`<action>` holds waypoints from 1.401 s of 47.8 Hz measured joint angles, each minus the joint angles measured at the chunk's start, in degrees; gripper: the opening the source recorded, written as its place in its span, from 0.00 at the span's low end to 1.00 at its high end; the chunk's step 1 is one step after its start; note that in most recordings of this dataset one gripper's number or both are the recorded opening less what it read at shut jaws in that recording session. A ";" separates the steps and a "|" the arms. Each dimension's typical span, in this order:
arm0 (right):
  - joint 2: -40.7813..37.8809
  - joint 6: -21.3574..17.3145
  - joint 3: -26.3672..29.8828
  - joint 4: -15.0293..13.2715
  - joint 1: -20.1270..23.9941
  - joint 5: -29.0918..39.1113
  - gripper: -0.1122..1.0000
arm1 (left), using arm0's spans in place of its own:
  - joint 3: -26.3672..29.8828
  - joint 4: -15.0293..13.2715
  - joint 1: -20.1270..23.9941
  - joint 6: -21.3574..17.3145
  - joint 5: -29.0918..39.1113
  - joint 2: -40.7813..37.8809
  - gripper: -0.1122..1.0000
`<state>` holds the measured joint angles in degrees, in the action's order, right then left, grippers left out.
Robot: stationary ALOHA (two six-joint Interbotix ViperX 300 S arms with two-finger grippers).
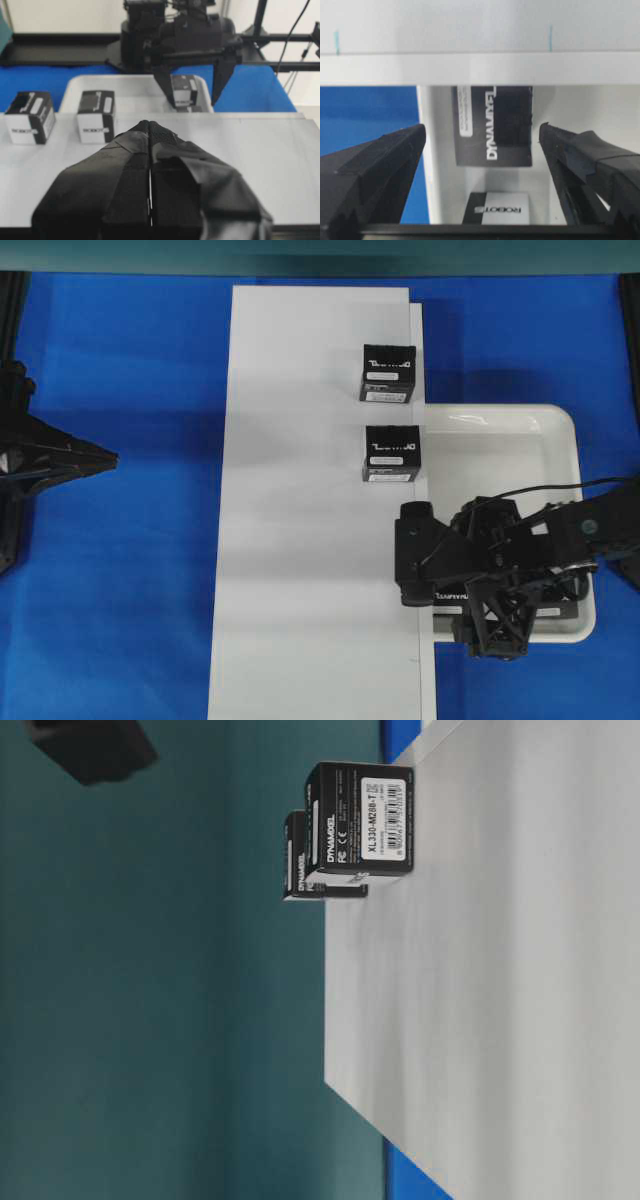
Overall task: Place the box from the white plastic tray onto the white base.
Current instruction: 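Lower the open right gripper around the lower-left black-and-white box in the tray, then close the right gripper on the box and lift it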
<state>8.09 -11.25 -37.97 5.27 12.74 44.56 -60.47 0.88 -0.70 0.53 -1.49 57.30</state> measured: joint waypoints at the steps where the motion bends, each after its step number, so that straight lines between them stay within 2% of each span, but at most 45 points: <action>1: -0.35 0.00 0.09 0.00 0.00 -0.09 1.00 | 0.00 0.00 0.00 0.00 0.00 0.00 0.05; 26: -6.15 -0.09 -2.64 0.00 -0.53 -7.21 1.00 | 0.00 0.00 0.00 0.00 0.00 -0.09 0.05; 40: -6.94 -0.18 -2.81 0.09 -0.53 -7.65 1.00 | 0.00 0.00 0.00 0.00 0.00 0.00 0.05; 45: -6.94 -0.44 -2.81 0.53 -0.53 -7.73 0.91 | 0.00 0.00 0.00 0.00 0.00 -0.09 0.05; 52: -6.77 -0.53 -2.81 0.79 -0.53 -7.65 0.63 | 0.00 0.00 0.00 0.09 0.00 0.00 0.05; 67: -4.39 -0.70 -2.72 0.88 -0.62 -1.93 0.62 | 0.00 0.00 0.09 0.09 0.00 0.00 0.05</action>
<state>3.69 -11.95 -40.69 6.15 12.13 42.63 -60.47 0.88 -0.62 0.62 -1.49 57.30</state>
